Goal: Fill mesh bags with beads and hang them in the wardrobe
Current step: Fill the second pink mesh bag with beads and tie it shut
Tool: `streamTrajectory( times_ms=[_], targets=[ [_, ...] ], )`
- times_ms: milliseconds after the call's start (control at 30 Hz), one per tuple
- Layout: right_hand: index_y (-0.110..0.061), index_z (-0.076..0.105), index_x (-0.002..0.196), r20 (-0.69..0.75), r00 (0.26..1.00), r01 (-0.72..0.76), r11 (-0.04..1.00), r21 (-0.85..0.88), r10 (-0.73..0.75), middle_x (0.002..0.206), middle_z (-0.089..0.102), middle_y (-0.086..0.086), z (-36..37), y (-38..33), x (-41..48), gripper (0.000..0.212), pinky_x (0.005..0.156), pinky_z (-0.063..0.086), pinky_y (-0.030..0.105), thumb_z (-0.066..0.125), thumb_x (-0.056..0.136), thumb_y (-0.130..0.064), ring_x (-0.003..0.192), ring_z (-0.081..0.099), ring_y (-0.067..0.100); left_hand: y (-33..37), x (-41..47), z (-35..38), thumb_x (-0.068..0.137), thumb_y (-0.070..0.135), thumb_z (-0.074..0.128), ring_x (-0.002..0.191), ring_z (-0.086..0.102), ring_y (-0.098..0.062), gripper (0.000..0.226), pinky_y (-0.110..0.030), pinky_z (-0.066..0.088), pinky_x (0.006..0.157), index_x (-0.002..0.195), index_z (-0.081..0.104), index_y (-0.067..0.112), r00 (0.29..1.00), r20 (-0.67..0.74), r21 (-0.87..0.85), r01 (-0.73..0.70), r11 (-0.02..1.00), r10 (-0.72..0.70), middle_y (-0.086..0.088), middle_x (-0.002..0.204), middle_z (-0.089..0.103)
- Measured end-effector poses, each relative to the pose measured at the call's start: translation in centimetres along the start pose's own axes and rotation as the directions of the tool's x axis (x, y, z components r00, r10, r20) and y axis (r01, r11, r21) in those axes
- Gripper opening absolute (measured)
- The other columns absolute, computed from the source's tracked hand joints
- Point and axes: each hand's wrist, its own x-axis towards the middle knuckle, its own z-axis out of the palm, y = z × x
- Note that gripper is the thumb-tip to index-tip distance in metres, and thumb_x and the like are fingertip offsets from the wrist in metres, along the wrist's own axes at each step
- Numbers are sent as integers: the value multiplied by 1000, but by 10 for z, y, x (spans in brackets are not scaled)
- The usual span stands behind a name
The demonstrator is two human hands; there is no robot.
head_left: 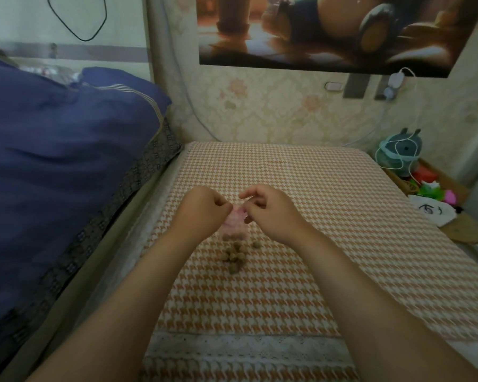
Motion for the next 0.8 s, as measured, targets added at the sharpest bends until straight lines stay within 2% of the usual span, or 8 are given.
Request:
streamTrajectory(
  times_ms=[67, 167, 200, 267, 367, 533, 700, 800],
  targets=[
    [-27, 65, 105, -24, 999, -22, 1000, -19, 21, 93, 74, -6, 9, 3, 7, 16, 80, 59, 35, 56, 97, -18, 78, 72, 11, -14, -2, -6, 86, 20, 65, 48, 56, -19, 32, -28, 41, 47, 55, 67, 9, 1000, -2, 20, 24, 1000, -24, -8, 53, 64],
    [-30, 70, 109, 49, 998, -27, 943, -332, 46, 112, 71, -7, 21, 13, 12, 28, 80, 58, 33, 52, 97, -13, 90, 69, 13, -32, -6, -11, 84, 13, 62, 40, 49, -22, 39, -32, 45, 45, 46, 52, 7, 1000, 5, -17, 22, 1000, -22, -15, 45, 49],
    [-30, 71, 114, 91, 993, -29, 908, -417, 74, 119, 70, -6, 25, 17, 13, 32, 85, 56, 34, 52, 97, -11, 98, 67, 15, -36, -6, -12, 84, 12, 62, 43, 53, -25, 38, -35, 50, 46, 48, 55, 5, 999, 10, -35, 31, 999, -31, -18, 47, 53],
    [-28, 70, 121, 165, 979, -8, 838, -545, 117, 127, 67, -3, 34, 24, 14, 37, 94, 52, 35, 53, 95, -8, 112, 63, 18, -42, -7, -13, 86, 13, 62, 50, 63, -21, 29, -35, 55, 51, 58, 69, 8, 999, 27, -60, 37, 997, -36, -11, 53, 64],
    [-33, 70, 122, 204, 968, 20, 759, -651, 149, 125, 68, -3, 44, 30, 19, 40, 91, 52, 34, 58, 93, -9, 111, 64, 18, -48, -8, -9, 86, 15, 64, 59, 64, -6, 17, -25, 53, 56, 75, 77, 16, 998, 63, -101, 30, 994, -24, 5, 65, 70],
    [-31, 73, 113, 156, 978, -3, 750, -661, 142, 115, 71, -1, 52, 42, 24, 24, 84, 51, 32, 57, 96, -25, 104, 66, 21, -53, 0, 2, 87, 23, 68, 92, 66, -8, 20, -28, 56, 83, 106, 75, 19, 993, 119, -121, 11, 993, 3, 4, 103, 73],
    [-26, 74, 109, -3, 994, -93, 836, -541, 108, 102, 72, -4, 41, 40, 29, 19, 81, 55, 34, 66, 93, -28, 90, 67, 16, -54, 7, 4, 88, 24, 66, 104, 64, -10, 27, -26, 52, 87, 114, 72, 18, 985, 173, -100, 5, 995, 12, 2, 124, 67],
    [-30, 74, 107, -114, 993, -33, 915, -402, -14, 94, 69, -15, 32, 19, 34, 16, 80, 52, 28, 68, 92, -32, 85, 62, 4, -55, 9, 6, 90, 23, 63, 106, 63, -11, 28, -28, 52, 90, 117, 71, 20, 983, 184, -104, 26, 994, -6, 2, 124, 67]
  ],
)
